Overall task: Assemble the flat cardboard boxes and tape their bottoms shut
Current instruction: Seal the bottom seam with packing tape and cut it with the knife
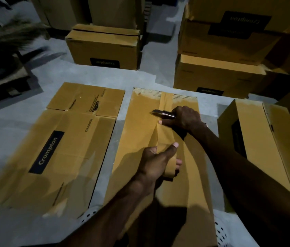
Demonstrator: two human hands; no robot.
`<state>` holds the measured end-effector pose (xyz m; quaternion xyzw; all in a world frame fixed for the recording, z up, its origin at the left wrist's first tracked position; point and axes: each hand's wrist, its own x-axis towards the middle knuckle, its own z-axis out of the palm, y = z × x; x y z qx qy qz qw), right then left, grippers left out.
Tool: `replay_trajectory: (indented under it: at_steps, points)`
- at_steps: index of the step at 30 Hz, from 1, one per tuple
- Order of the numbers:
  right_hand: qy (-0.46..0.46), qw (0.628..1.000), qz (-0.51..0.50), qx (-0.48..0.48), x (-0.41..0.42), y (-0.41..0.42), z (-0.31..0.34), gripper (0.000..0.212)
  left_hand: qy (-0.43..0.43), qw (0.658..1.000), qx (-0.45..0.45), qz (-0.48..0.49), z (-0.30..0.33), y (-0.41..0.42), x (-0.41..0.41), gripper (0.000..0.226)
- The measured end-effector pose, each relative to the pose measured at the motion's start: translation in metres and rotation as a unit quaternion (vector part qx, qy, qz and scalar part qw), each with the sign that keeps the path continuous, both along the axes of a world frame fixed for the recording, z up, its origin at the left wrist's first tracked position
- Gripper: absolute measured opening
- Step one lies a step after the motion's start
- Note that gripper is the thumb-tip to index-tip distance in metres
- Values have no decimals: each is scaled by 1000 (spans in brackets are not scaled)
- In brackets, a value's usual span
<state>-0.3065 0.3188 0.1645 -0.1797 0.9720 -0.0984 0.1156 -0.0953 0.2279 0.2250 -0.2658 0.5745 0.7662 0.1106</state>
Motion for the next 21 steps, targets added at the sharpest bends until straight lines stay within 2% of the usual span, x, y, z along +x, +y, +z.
replay_trajectory:
  at_steps: [3,6,11,17,21]
  points:
    - [-14,999,43,7,28,12,1,64,4,1000,7,4,1,-2,-3,36]
    - [-2,999,44,-20,46,17,-6,54,4,1000,5,-3,-2,-2,-3,42]
    - [7,999,-5,-40,55,13,-11,64,-5,999,-10,41,-5,4,8,40]
    - [3,999,-25,-38,61,8,-7,67,-50,998,-46,-3,3,6,59,30]
    - [10,999,-35,-23,76,8,0,63,-46,998,-50,6,5,9,76,33]
